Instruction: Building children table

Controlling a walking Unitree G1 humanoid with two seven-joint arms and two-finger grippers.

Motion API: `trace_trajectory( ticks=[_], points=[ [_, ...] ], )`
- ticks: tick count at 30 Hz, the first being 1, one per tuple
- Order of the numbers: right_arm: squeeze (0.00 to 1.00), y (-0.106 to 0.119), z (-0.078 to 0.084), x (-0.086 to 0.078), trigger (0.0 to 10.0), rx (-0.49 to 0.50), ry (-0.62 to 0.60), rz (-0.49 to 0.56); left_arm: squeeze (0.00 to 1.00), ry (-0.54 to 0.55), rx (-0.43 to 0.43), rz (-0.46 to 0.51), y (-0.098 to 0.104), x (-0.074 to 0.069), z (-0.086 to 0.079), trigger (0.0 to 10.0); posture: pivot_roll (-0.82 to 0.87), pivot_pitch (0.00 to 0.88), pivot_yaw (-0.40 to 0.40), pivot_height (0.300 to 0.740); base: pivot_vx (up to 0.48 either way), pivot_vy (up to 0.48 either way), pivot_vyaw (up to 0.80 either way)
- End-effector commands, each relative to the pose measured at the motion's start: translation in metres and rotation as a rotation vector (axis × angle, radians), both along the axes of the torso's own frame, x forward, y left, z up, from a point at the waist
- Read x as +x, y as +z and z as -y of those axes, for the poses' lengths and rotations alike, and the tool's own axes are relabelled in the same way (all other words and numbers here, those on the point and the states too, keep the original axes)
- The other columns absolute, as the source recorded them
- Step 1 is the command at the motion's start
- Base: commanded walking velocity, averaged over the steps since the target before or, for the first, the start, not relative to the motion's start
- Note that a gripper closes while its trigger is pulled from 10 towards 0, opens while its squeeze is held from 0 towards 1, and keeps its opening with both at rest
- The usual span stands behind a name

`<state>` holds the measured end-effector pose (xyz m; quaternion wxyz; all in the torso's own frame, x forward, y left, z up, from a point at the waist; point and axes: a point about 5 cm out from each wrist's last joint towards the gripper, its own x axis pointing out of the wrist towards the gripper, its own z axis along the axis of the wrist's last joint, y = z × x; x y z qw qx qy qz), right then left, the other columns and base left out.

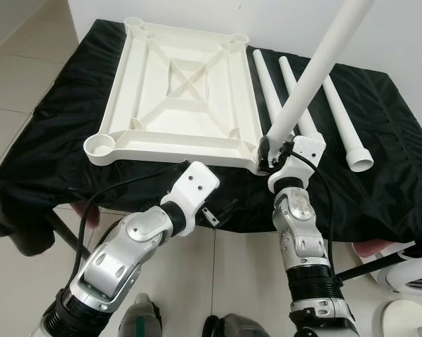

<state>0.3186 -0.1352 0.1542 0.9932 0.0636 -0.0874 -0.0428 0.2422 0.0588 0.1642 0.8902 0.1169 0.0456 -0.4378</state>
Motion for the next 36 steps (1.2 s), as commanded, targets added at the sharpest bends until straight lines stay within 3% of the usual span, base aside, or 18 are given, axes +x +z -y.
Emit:
trace_trajectory(
  ticks=[1, 2, 3, 5, 6, 13, 15, 24, 36],
  points=[
    [1.0, -0.002, 0.004, -0.002, 10.0, 0.012, -0.003, -0.01, 0.0, -0.069, -0.008, -0.013, 0.0, -0.006, 0.006, 10.0, 0.13, 0.047, -0.131, 0.74, 0.0, 0.0, 0.0],
    [1.0, 0.0, 0.004, -0.001, 10.0, 0.013, 0.021, 0.003, 0.0, -0.07, -0.008, -0.013, 0.0, -0.006, 0.006, 10.0, 0.13, 0.049, -0.132, 0.74, 0.0, 0.0, 0.0],
    [0.61, 0.001, 0.003, 0.0, 10.0, 0.012, 0.065, 0.008, 0.0, -0.07, -0.008, -0.013, 0.0, -0.006, 0.006, 10.0, 0.14, 0.051, -0.133, 0.74, 0.0, 0.0, 0.0],
    [0.61, 0.001, 0.002, 0.001, 10.0, 0.011, 0.094, 0.01, 0.0, -0.069, -0.008, -0.013, 0.0, -0.006, 0.006, 10.0, 0.14, 0.051, -0.133, 0.74, 0.0, 0.0, 0.0],
    [0.0, 0.002, 0.001, 0.002, 10.0, 0.005, 0.128, 0.01, 0.0, -0.069, -0.008, -0.013, 0.0, -0.006, 0.006, 10.0, 0.14, 0.053, -0.134, 0.74, 0.0, 0.0, 0.0],
    [0.0, -0.001, 0.009, 0.009, 10.0, -0.023, 0.304, -0.007, 0.0, -0.061, -0.011, -0.013, 0.001, -0.005, 0.006, 10.0, 0.13, 0.062, -0.134, 0.74, 0.0, 0.0, 0.0],
    [0.0, 0.001, 0.026, 0.019, 10.0, -0.074, 0.391, -0.001, 0.0, -0.056, -0.014, -0.011, 0.002, -0.005, 0.005, 10.0, 0.13, 0.068, -0.13, 0.74, 0.0, 0.0, 0.0],
    [0.0, 0.003, 0.05, 0.033, 10.0, -0.101, 0.553, -0.017, 0.0, -0.049, -0.017, -0.008, 0.003, -0.003, 0.004, 10.0, 0.13, 0.072, -0.124, 0.74, 0.0, 0.0, 0.0],
    [0.0, -0.003, 0.057, 0.039, 10.0, -0.176, 0.739, -0.087, 0.0, -0.045, -0.017, -0.006, 0.004, -0.002, 0.004, 10.0, 0.14, 0.072, -0.124, 0.74, 0.0, 0.0, 0.0]
  ],
)
